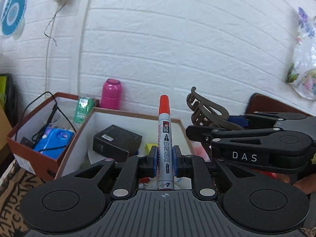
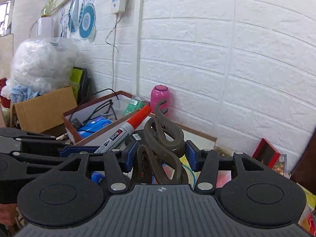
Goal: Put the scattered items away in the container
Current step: 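Lift the marker and hair claw into the cardboard box and release both, then withdraw both tools from the cardboard box back over the table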
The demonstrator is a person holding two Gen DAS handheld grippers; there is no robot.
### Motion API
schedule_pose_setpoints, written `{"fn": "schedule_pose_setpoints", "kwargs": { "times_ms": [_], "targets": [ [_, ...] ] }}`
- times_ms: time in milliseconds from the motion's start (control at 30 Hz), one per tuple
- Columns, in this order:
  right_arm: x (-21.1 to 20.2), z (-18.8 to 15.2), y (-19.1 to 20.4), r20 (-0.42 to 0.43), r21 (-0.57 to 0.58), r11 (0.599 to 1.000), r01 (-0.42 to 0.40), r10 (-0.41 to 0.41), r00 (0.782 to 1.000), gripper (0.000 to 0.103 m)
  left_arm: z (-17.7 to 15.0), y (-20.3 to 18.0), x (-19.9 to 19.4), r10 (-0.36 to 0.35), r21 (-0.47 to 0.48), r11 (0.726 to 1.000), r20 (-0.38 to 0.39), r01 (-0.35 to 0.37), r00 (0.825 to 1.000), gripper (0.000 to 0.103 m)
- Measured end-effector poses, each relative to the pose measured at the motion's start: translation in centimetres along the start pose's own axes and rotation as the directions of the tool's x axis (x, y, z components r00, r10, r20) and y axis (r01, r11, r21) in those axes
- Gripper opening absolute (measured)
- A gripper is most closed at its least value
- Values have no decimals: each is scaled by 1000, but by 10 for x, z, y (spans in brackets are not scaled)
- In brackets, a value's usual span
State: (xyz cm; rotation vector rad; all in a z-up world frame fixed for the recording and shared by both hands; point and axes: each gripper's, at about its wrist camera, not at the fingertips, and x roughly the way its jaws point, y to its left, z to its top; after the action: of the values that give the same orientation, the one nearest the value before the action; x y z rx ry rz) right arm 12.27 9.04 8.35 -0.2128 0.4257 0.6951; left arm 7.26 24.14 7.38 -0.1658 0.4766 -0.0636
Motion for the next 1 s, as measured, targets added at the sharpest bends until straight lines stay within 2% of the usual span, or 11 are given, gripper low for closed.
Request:
{"fn": "schedule_pose_setpoints", "kwargs": {
  "times_ms": [300, 333, 433, 533, 567, 600, 633, 733, 800, 1000],
  "targets": [
    [87, -4, -30, -69, -20, 999, 43, -44, 997, 57, 10, 29, 96, -38, -9, 999, -111, 37, 993, 11],
    [94, -6, -33, -79, -27, 998, 49, -51, 996, 57, 10, 31, 105, -46, -16, 999, -119, 45, 992, 5],
    [113, -11, -40, -91, -32, 998, 59, -62, 994, 58, 10, 35, 127, -47, -26, 999, -139, 43, 989, 5],
    [131, -16, -46, -102, -57, 995, 87, -93, 990, 65, 5, 39, 141, 8, -21, 1000, -165, -11, 986, 40],
    [134, -18, -48, -108, -65, 991, 117, -123, 986, 78, 2, 42, 142, 22, -27, 999, -167, -27, 986, 60],
    [135, -20, -50, -105, -71, 987, 145, -152, 983, 83, 0, 46, 141, 26, -36, 999, -161, -32, 987, 72],
    [134, -23, -54, -98, -70, 985, 156, -162, 982, 84, -2, 50, 138, 31, -51, 998, -153, -39, 988, 89],
    [130, -26, -64, -116, -10, 991, 133, -133, 984, 92, 1, 61, 126, 29, -148, 988, -110, -45, 994, 96],
    [129, -29, -63, -140, -10, 991, 131, -131, 981, 95, 4, 65, 121, 15, -188, 981, -123, -38, 992, 102],
    [111, -31, -46, -150, -50, 995, 88, -95, 984, 101, 1, 50, 106, 20, -161, 986, -152, -45, 988, 103]
  ]
}}
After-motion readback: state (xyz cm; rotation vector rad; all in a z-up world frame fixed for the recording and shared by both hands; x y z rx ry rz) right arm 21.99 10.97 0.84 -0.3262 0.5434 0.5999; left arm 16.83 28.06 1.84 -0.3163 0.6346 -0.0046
